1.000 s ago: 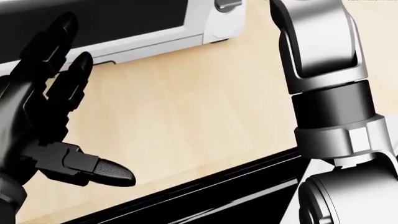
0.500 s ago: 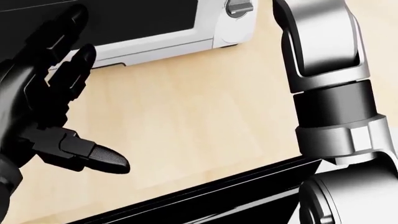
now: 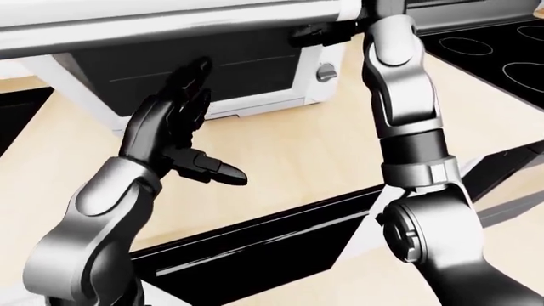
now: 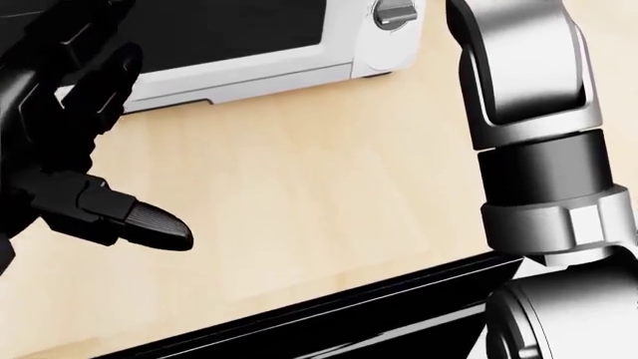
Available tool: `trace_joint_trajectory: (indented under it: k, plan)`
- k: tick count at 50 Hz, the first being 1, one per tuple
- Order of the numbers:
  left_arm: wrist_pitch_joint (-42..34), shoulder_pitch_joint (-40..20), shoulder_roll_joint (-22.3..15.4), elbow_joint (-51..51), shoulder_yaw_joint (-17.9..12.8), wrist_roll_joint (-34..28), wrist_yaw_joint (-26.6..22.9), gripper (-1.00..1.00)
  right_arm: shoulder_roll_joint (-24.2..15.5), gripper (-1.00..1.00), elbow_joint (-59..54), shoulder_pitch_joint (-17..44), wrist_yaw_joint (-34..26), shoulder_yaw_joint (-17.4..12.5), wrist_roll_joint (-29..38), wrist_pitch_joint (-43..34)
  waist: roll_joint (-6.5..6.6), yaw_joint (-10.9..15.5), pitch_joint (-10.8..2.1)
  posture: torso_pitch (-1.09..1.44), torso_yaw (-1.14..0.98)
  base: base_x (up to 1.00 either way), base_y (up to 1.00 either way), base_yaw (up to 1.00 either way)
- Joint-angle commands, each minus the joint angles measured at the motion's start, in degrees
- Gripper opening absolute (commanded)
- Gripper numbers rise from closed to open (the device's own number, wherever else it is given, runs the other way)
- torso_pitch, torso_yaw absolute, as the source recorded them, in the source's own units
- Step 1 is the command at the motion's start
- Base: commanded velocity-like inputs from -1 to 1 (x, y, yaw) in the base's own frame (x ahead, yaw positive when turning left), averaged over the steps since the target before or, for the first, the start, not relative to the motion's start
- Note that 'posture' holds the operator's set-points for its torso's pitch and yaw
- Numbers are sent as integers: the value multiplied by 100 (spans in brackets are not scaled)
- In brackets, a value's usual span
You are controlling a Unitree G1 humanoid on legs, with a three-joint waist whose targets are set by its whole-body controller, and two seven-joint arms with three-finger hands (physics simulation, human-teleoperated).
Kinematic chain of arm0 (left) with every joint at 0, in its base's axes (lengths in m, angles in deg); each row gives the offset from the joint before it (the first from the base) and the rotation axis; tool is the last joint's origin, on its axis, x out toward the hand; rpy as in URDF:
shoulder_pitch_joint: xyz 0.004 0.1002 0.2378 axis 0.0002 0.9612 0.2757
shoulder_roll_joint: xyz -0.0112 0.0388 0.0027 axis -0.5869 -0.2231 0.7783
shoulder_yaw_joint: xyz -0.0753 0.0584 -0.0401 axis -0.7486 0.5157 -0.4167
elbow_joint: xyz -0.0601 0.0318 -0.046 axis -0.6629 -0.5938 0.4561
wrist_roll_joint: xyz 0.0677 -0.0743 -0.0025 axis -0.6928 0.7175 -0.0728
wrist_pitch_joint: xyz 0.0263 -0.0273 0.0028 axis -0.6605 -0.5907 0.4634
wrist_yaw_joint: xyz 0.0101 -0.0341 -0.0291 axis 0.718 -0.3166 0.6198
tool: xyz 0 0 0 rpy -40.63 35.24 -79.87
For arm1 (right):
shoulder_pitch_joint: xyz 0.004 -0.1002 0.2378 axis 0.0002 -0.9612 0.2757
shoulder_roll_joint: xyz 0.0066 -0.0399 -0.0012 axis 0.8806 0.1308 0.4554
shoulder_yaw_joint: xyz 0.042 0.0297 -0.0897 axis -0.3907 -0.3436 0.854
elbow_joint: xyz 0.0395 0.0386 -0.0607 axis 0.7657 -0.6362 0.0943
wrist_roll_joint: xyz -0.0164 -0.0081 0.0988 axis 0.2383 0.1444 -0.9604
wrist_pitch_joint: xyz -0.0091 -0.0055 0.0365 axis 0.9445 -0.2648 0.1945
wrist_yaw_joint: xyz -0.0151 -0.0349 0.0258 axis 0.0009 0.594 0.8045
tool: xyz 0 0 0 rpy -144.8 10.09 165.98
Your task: Close the toaster oven door.
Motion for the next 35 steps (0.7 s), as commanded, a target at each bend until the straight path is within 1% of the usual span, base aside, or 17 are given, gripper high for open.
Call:
trace_joint_trajectory:
  k: [1,9,19,25,35]
  plan:
    - [519,-239,-107,199,-345,-251,300,100,-41,100,291,286,23,-16,-22,219,-3,29,-228,0,0,0,0,0]
    - [557,-315,-213,101,-380,-246,292,100,-56,100,253,222,80,-20,-15,225,15,32,-245,0,0,0,0,0]
    - [607,-411,-257,-8,-298,-300,270,100,-63,100,243,119,195,-27,26,225,46,23,-263,0,0,0,0,0]
    - [716,-550,-319,-254,-283,-370,205,100,-71,100,257,123,187,-25,18,196,54,24,-271,0,0,0,0,0]
    - [570,-787,-385,-381,-325,-285,189,100,-86,100,233,167,169,-32,8,190,69,24,-268,0,0,0,0,0]
